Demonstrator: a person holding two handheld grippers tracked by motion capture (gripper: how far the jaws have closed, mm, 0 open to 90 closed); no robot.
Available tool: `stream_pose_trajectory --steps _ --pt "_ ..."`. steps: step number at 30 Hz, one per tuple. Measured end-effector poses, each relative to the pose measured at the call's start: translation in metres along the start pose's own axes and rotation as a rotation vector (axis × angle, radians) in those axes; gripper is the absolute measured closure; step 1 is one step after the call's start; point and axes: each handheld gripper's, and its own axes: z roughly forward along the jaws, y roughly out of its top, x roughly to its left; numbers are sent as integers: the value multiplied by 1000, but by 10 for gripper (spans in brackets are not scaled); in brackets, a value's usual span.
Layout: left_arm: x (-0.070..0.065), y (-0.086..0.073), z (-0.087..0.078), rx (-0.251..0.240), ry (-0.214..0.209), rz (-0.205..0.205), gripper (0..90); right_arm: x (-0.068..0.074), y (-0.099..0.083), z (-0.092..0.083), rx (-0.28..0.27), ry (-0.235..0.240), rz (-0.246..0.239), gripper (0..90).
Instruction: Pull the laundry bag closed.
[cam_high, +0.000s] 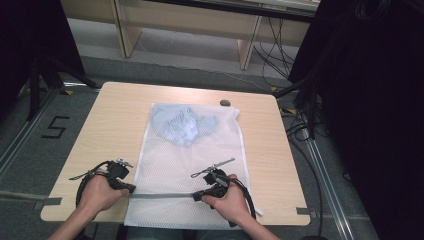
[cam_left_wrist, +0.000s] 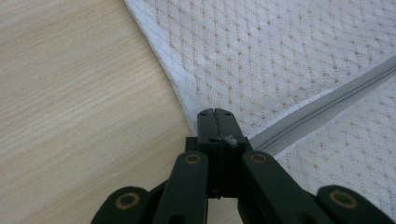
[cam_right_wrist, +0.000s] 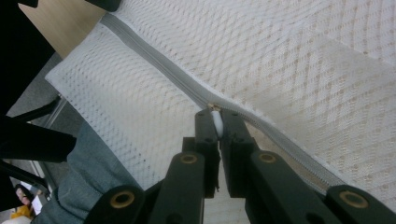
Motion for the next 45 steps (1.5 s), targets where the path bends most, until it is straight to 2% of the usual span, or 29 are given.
stream_pose_trajectory --steps 3,4,7,8,12,13,17,18,20,24,25,30,32,35,38,42,44,45 --pt "0 0 0 0 -1 -4 900 -1 -1 -1 0 7 -3 871" --pt "0 0 0 1 -1 -5 900 -1 -1 -2 13 -7 13 871" --pt "0 0 0 0 0 -1 900 -1 -2 -2 11 -1 17 871" --pt "1 0 0 0 1 15 900 -2 -2 -2 6 0 11 871" --pt "2 0 0 1 -7 22 900 -3 -2 -4 11 -3 21 871" --pt "1 0 0 0 1 7 900 -4 -3 -4 -2 -6 11 871" --pt "0 0 0 0 -1 -7 900 -5 -4 -5 4 -1 15 871" --pt "0 0 0 0 0 -4 900 -6 -4 -4 -3 -1 3 871" --pt "1 0 0 0 3 16 900 -5 -5 -5 1 -13 17 871" --pt "1 0 0 -1 2 13 900 -7 -5 -6 -1 0 10 871" --pt "1 0 0 -1 2 14 900 -7 -5 -7 7 -3 28 871" --pt "1 0 0 -1 2 12 900 -9 -6 -7 1 -10 13 871" --pt "1 0 -1 5 5 13 900 -9 -7 -8 15 -7 37 871" --pt "3 0 0 5 -11 22 900 -11 -7 -9 4 -9 29 871" --pt "2 1 0 5 -5 23 900 -11 -8 -9 8 -6 35 871" --pt "1 0 0 -2 2 11 900 -12 -9 -10 9 -6 41 871" --pt "0 0 0 1 0 1 900 -14 -9 -10 0 -2 28 871" --pt "2 0 0 0 -4 22 900 -14 -9 -10 2 -3 31 871"
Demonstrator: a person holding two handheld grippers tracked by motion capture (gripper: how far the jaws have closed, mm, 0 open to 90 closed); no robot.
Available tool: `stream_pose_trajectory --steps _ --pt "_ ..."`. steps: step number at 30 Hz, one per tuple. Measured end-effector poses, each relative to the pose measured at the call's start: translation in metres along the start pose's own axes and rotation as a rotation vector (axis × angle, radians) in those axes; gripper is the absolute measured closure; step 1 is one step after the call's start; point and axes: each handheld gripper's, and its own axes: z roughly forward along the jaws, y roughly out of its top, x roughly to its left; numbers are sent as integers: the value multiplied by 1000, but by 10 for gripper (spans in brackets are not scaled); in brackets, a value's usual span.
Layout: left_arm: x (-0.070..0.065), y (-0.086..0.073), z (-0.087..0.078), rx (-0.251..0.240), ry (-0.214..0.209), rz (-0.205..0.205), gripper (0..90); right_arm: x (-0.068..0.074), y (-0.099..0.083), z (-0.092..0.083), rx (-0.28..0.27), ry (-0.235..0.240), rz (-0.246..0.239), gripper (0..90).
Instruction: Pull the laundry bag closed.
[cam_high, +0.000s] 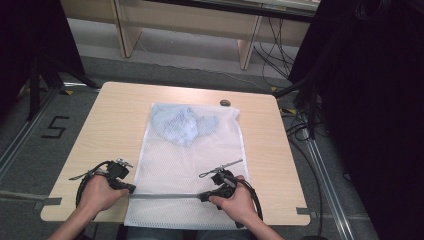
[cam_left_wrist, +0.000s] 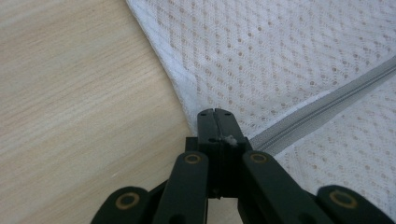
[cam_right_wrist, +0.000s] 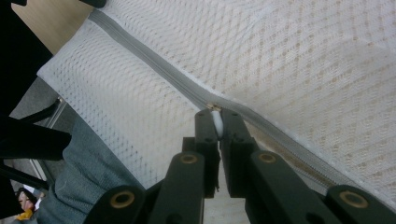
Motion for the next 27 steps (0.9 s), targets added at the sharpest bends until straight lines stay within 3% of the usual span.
stream_pose_trajectory --steps 6,9,10,14,16,27 --pt "0 0 0 5 -6 -2 900 0 -1 -1 13 3 29 871" --pt "0 0 0 5 -7 -2 900 -2 -1 -1 -2 7 5 871" --pt "1 0 0 5 -6 -1 900 -2 -2 -2 8 0 22 871" --pt "1 0 0 6 -7 -1 900 -5 -2 -3 -5 3 12 871" --pt "0 0 0 5 -6 -2 900 -4 -3 -4 5 2 37 871" --pt "0 0 0 1 -4 -2 900 -9 -5 -8 3 -7 35 871"
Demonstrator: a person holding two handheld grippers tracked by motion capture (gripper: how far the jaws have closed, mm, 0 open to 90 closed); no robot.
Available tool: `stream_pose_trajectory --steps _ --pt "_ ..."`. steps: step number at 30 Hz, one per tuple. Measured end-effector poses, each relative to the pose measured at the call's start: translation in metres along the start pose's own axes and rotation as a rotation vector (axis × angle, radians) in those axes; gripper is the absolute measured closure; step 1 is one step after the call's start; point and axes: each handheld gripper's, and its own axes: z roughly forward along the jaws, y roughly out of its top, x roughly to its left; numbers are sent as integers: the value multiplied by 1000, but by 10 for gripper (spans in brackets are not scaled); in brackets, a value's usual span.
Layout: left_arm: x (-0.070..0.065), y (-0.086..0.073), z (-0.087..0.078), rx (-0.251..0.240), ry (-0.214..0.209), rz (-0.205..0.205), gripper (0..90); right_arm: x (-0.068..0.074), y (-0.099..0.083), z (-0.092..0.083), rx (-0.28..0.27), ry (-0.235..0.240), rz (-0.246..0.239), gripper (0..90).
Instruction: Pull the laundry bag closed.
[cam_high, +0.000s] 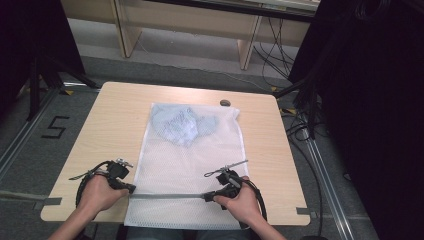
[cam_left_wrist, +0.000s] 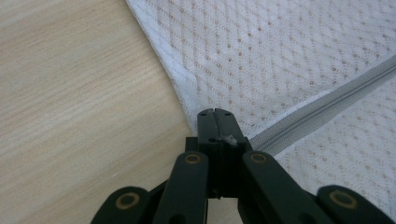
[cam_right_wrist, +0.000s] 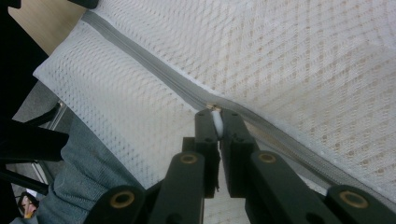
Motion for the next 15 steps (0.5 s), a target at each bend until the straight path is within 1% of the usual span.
stream_pose_trajectory --steps 2,3,4,7,8,9,11,13,15 --pt "0 0 0 0 0 0 900 0 0 0 -1 -1 0 871" --pt "0 0 0 1 0 1 900 -1 0 0 -14 -3 -11 871" --pt "0 0 0 -1 0 0 900 -1 -1 0 -14 -2 -9 871" --pt "0 0 0 0 0 1 900 -3 0 0 -17 2 -25 871" --pt "0 0 0 0 1 1 900 -2 -1 -1 -5 -3 -1 871" --pt "0 0 0 0 1 1 900 -2 -1 -1 -5 -3 -1 871" --pt "0 0 0 5 0 1 900 -2 -1 -2 -1 0 15 871" --pt "0 0 0 0 0 -5 900 -2 -1 -2 -3 -2 13 871" --pt "0 0 0 3 -2 0 900 -3 -1 -1 -10 -1 -3 871"
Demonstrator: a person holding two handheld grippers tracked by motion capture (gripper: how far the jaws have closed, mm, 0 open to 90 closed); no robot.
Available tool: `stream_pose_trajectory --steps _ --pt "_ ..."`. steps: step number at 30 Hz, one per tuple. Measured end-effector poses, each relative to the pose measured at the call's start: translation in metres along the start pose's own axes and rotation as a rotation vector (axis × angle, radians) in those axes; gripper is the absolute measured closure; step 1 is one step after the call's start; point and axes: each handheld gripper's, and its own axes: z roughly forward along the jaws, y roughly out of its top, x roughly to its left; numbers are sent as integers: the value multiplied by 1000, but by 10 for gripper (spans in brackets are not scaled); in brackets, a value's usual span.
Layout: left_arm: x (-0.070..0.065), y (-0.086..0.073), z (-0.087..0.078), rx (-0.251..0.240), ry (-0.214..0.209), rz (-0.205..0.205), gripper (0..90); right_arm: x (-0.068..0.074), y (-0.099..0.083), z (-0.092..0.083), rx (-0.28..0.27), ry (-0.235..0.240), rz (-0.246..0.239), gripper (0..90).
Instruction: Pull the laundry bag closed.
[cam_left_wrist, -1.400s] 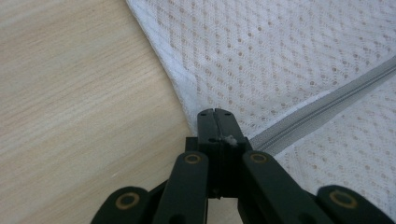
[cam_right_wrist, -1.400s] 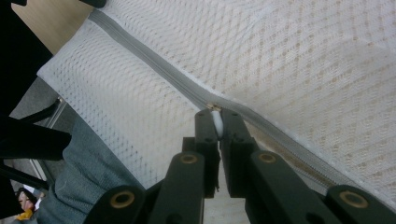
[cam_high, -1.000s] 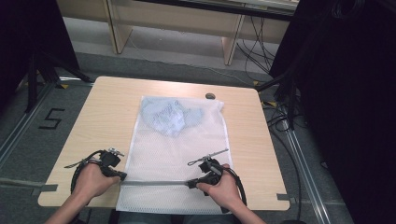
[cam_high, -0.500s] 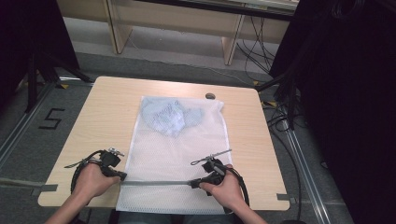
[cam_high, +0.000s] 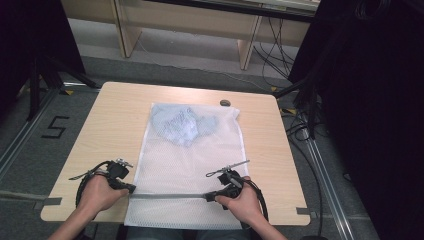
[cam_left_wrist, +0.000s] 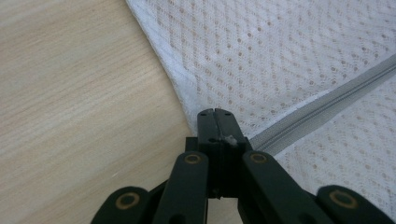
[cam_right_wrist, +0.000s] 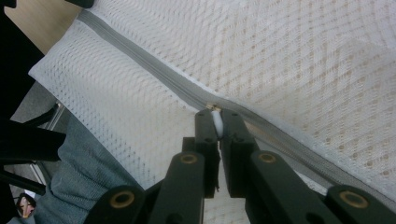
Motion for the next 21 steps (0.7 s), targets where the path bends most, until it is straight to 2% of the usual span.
stream_pose_trajectory --steps 3,4,8,13,21 --pt "0 0 0 -1 1 0 900 -1 -1 0 0 -5 -6 871" --pt "-1 0 1 -12 3 -16 900 -1 -1 -1 0 -4 -6 871" --pt "-1 0 1 -8 1 -15 900 -1 -1 -2 8 -8 15 871" --pt "-1 0 1 -9 1 -14 900 -3 -2 -2 3 -6 -3 870" --pt "0 0 0 1 3 1 900 -4 -4 -3 -1 -13 6 871"
